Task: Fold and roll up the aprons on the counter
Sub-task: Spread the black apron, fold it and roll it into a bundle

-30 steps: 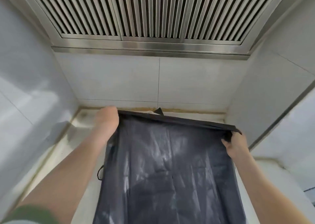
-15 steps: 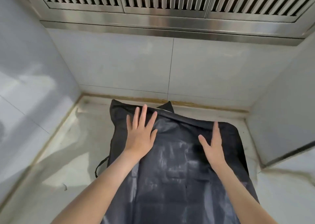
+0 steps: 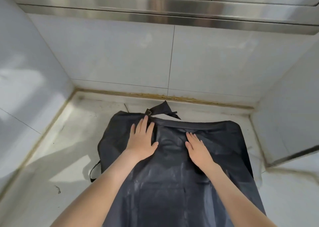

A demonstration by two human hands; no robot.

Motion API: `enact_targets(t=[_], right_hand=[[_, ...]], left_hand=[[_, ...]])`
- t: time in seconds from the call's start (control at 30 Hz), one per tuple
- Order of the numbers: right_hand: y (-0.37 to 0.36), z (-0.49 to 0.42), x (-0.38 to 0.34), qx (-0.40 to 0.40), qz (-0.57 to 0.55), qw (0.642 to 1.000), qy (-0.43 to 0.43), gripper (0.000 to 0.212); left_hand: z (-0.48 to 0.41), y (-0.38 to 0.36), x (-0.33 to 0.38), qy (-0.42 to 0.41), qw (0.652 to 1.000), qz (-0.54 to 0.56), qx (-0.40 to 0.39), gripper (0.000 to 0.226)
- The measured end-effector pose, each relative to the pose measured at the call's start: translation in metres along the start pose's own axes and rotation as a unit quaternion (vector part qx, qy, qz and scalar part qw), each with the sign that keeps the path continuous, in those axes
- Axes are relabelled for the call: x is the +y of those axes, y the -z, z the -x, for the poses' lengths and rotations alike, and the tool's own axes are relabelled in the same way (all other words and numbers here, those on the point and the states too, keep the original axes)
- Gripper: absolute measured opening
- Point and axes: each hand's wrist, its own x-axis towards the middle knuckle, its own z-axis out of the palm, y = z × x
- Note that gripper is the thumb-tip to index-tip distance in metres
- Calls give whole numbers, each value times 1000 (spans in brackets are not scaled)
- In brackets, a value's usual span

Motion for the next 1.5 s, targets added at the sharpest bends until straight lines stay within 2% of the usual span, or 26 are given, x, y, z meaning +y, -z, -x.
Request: enact_targets(t=[0.13, 0.23, 0.33, 0.43, 0.5, 0.57, 0.6, 0.63, 0.7, 0.77, 0.8, 0.83, 0.9, 0.97, 1.0, 1.07, 1.13, 1.2, 1.37, 1.43, 1.5], right_hand=[[1, -3, -5, -16, -8, 1000, 9, 52], [0, 1, -9, -33, -32, 998, 35, 55], [2, 7, -14, -24, -23, 998, 49, 57], [5, 18, -17, 22, 43, 999, 12, 60], [6, 26, -21, 110, 91, 990, -16, 56], [6, 32, -29, 203, 95, 974, -18, 40], [8, 34, -36, 209, 93, 973, -16, 35], [9, 36, -43, 189, 98, 977, -17, 35], [6, 37, -55, 98, 129, 986, -29, 46], [-3, 41, -67, 28, 144, 989, -28, 61], [-9, 43, -71, 4, 148, 988, -29, 69], [-16, 43, -75, -13, 153, 988, -28, 74], [-25, 42, -79, -32, 152, 988, -25, 78], [-29, 42, -83, -28, 156, 987, -14, 76], [-30, 44, -84, -16, 165, 986, -6, 75], [-31, 54, -85, 48, 187, 981, 22, 70], [-31, 71, -86, 150, 191, 969, 53, 65], [-41, 89, -74, 181, 190, 963, 57, 64], [-74, 115, -38, 88, 198, 976, -28, 79], [-75, 106, -31, 65, 212, 974, -36, 87], [-67, 90, -28, 14, 243, 970, 2, 98]], left_hand=[[-16, 17, 18, -120, 974, -46, 185, 57], [-25, 22, 30, -178, 956, -89, 215, 58], [-29, 26, 39, -195, 959, 4, 203, 46], [-29, 36, 35, -87, 977, 70, 181, 26], [-28, 43, 20, -6, 982, 71, 173, 19], [-27, 48, -2, 76, 985, 57, 141, 25], [-23, 50, -16, 123, 985, 48, 115, 32], [-20, 52, -31, 170, 980, 40, 96, 35], [-9, 55, -62, 245, 967, 1, 66, 36], [8, 57, -85, 284, 955, -76, 43, 60], [14, 58, -90, 265, 959, -93, 42, 75], [20, 58, -89, 206, 974, -73, 56, 81], [29, 55, -71, -7, 997, -4, 74, 70], [43, 45, -46, -189, 982, 9, 7, 68], [46, 35, -38, -221, 974, 2, -43, 75], [48, 10, -36, -204, 971, -20, -119, 89], [47, -9, -42, -170, 975, -39, -139, 96], [46, -22, -46, -144, 979, -40, -142, 98], [48, -33, -48, -85, 984, -30, -153, 100], [50, -34, -50, -62, 985, -17, -161, 100], [55, -35, -53, -35, 985, -1, -171, 99]])
